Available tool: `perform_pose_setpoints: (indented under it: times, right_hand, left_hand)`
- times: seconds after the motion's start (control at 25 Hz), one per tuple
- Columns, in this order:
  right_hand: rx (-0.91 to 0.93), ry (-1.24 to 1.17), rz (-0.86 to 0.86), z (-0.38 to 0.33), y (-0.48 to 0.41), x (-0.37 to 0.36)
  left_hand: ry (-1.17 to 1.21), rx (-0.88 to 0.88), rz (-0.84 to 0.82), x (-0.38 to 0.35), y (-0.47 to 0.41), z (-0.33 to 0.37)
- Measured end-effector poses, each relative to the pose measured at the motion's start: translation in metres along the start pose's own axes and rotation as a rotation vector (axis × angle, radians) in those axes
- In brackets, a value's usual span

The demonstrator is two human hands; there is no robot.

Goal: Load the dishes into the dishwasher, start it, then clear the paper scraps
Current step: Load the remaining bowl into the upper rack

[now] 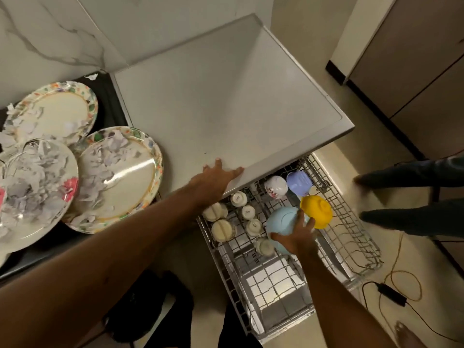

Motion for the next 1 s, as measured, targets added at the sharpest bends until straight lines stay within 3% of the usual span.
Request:
perform_pose_setpoints:
  times: [0.2, 0.68, 0.88, 1.0]
  right_hand:
    - [0.035, 0.035, 0.081, -0.001, -0.005, -0.015]
    - [0.046, -0.019, 0.055, -0.002, 0.009, 0.0]
    - [0.09, -0.008, 0.09, 0.004, 0.028, 0.021]
    - [0.154, 0.028, 0.129, 0.006, 0.049, 0.026]
  left_hand:
    - [0.016, 0.037, -0.019, 0.0, -0.006, -0.001]
    - [0.122, 0.078, 0.025, -0.007, -0.01, 0.001]
    - [0.126, 0.082, 0.118, -0.015, 0.001, 0.005]
    - [0.088, 0.028, 0.297, -0.046, 0.031, 0.012]
Point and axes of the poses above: each hand's wrist, its own y-axis away from the middle knuckle, its own x-axis out of the back of the hand, z = x × y, the point moved 4 cm from there along -y, towards the middle knuckle, and after that the axes turned 1 degree about x, right-handed, at the moved point
